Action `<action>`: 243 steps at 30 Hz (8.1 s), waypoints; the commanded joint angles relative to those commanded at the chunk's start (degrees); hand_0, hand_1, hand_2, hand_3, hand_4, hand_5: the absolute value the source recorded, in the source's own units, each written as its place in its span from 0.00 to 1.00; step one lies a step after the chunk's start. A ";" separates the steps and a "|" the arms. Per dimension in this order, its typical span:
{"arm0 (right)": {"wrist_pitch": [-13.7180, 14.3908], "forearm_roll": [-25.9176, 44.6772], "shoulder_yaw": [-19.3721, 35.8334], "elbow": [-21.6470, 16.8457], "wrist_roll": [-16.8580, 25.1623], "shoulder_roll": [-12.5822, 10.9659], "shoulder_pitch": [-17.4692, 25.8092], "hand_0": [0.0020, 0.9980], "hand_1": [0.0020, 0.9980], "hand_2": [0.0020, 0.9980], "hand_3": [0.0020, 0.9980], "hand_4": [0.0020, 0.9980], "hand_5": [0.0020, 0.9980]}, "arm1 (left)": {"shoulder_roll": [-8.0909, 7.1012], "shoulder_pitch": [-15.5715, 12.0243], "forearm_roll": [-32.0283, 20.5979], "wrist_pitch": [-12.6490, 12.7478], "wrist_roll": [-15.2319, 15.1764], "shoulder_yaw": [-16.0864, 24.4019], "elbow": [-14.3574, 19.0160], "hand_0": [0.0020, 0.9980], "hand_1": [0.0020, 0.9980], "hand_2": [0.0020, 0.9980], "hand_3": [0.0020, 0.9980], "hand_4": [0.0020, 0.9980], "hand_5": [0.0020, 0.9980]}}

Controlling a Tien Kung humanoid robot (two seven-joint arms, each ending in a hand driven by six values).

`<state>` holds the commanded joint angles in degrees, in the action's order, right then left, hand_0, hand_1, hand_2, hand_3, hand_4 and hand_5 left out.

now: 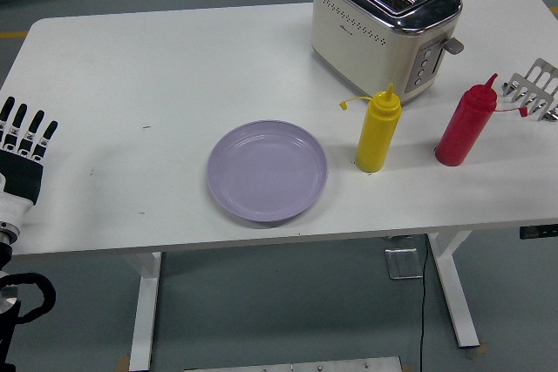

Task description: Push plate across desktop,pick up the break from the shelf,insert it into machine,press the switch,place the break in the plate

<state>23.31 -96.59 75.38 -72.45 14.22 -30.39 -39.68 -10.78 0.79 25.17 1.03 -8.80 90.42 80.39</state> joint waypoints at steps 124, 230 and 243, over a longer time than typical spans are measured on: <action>-30.10 70.90 25.07 -3.98 -23.85 7.63 17.20 0.83 0.79 0.79 0.79 0.52 0.48 | -0.56 0.39 -1.70 0.38 -2.22 2.40 1.98 0.82 0.87 0.95 0.84 0.64 1.00; -17.46 38.10 21.68 -6.44 -2.60 9.22 24.38 0.72 0.70 0.69 0.64 0.42 0.40 | 0.09 2.52 -1.12 -0.12 -1.43 -2.78 -0.77 0.82 0.87 0.94 0.84 0.64 1.00; -23.89 11.18 12.75 -3.14 -3.07 2.91 16.67 0.43 0.52 0.63 0.57 0.14 0.17 | 0.10 2.27 -1.08 -0.14 -1.35 -2.24 -0.80 0.82 0.87 0.94 0.84 0.64 1.00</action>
<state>-0.58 -85.41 88.13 -75.59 11.15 -27.48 -23.01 -10.69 3.05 24.09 0.89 -10.14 88.18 79.59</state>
